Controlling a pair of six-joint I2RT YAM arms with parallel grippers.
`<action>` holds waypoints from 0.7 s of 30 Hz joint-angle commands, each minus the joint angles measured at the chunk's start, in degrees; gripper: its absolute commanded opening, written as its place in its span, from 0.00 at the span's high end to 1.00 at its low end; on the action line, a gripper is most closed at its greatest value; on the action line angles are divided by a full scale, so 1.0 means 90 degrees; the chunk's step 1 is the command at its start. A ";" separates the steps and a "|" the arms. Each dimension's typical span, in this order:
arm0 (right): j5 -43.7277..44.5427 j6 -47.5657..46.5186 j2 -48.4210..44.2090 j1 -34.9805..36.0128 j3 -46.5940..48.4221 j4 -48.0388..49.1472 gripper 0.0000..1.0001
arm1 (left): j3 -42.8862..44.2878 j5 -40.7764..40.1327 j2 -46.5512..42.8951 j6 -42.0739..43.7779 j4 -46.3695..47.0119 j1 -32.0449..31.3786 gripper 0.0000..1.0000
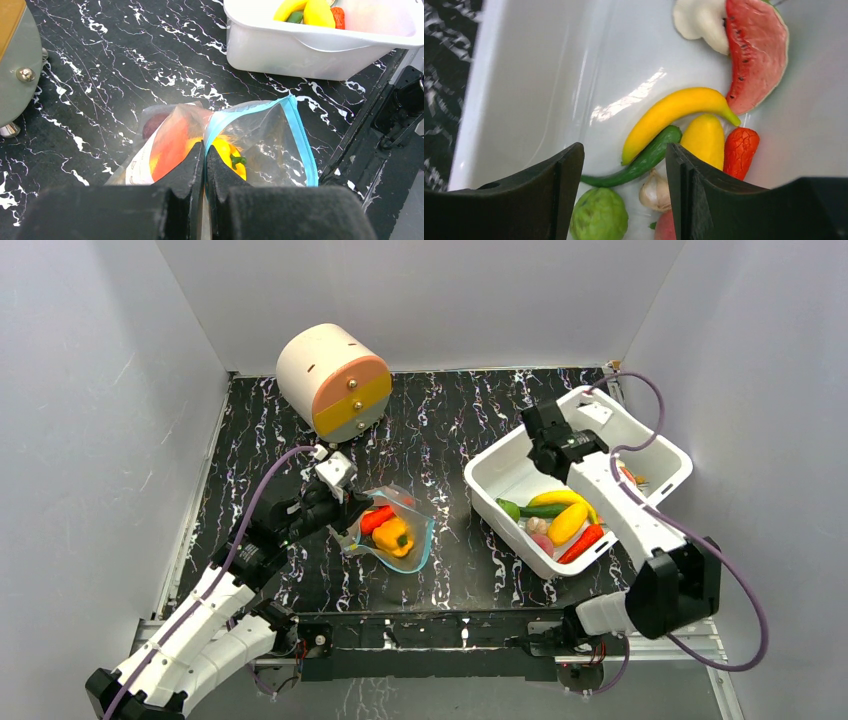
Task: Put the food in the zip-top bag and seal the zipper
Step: Pick up the fake fruit from the bin.
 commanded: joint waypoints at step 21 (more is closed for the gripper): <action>-0.0384 0.3905 0.1317 -0.1563 -0.0099 -0.0728 0.18 | -0.0042 0.0031 -0.0120 0.0111 0.0142 0.0018 1.00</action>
